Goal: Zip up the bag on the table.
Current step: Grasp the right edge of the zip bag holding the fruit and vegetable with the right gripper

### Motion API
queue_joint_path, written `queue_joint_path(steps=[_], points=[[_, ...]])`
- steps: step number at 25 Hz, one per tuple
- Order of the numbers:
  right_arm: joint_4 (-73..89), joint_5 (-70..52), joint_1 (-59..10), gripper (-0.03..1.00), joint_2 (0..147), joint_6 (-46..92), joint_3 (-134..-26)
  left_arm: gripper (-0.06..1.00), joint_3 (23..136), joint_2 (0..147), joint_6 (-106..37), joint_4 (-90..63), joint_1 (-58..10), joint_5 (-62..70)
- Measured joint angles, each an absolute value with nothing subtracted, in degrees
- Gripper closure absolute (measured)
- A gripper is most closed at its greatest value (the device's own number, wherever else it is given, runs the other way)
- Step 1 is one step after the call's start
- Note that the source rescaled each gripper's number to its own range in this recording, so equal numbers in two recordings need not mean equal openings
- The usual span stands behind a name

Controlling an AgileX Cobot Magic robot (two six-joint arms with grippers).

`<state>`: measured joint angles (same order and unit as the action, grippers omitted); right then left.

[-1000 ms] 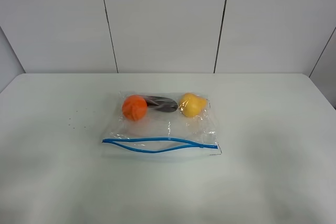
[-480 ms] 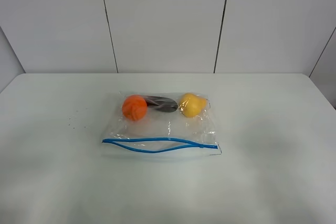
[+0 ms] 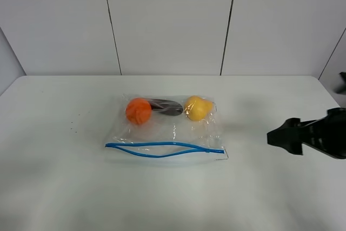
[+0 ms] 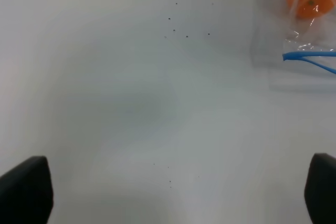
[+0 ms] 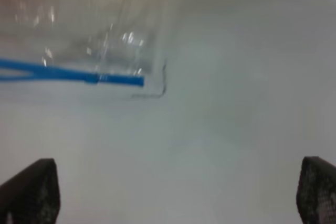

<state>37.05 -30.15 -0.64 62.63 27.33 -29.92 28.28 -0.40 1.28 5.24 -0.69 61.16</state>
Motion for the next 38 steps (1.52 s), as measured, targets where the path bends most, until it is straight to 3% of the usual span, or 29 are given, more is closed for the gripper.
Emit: queue_joint_path(steps=[7, 14, 22, 38], points=[[66.0, -32.0, -0.4, -0.03, 86.0, 59.7, -32.0, -0.06, 28.3, -0.4, 1.3, 5.4, -0.7, 61.2], [79.3, -54.0, 7.9, -0.03, 104.6, 76.4, -40.5, -0.06, 28.3, -0.4, 1.3, 5.4, -0.7, 61.2], [78.7, -67.7, 14.0, -0.03, 120.6, 79.8, -49.3, -0.06, 28.3, -0.4, 1.3, 5.4, -0.7, 61.2], [76.9, -68.9, 13.6, -0.03, 129.2, 78.6, -56.8, -0.06, 28.3, -0.4, 1.3, 5.4, -0.7, 61.2]])
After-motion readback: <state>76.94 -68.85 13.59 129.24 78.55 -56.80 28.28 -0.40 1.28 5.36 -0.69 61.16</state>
